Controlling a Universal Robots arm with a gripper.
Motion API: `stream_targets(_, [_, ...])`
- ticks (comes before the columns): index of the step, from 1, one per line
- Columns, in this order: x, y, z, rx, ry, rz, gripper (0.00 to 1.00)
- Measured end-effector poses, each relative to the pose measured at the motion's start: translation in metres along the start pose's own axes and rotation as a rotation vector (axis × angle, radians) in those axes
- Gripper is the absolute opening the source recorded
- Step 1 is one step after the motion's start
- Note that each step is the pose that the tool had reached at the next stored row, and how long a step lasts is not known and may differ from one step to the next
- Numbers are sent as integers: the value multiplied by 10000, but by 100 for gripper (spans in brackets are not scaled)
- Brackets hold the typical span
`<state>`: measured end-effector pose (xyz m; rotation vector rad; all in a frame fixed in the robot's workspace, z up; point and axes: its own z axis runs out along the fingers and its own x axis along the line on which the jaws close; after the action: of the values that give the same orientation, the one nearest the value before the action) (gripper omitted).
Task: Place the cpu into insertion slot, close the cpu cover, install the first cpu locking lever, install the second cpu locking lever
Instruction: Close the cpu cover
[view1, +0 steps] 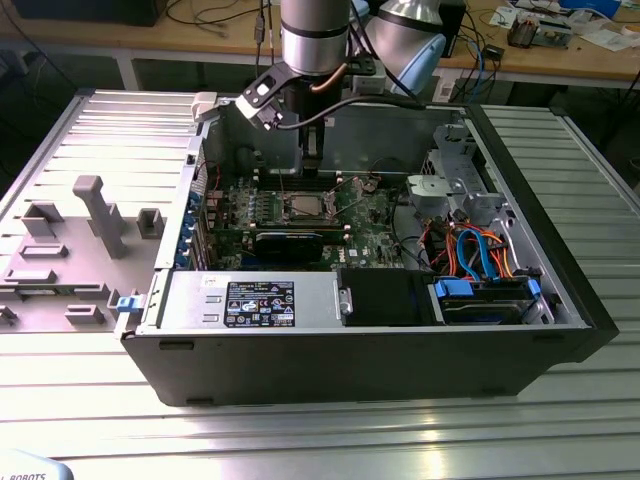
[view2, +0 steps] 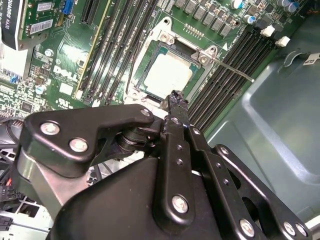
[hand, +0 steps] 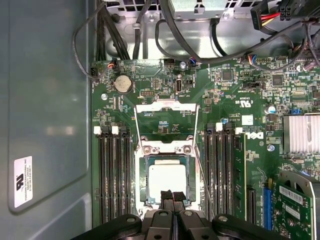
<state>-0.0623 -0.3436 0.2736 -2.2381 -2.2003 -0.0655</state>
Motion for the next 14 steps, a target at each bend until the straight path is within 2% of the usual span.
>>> stream_targets(14, [2, 2, -59, 0, -4, -1, 11])
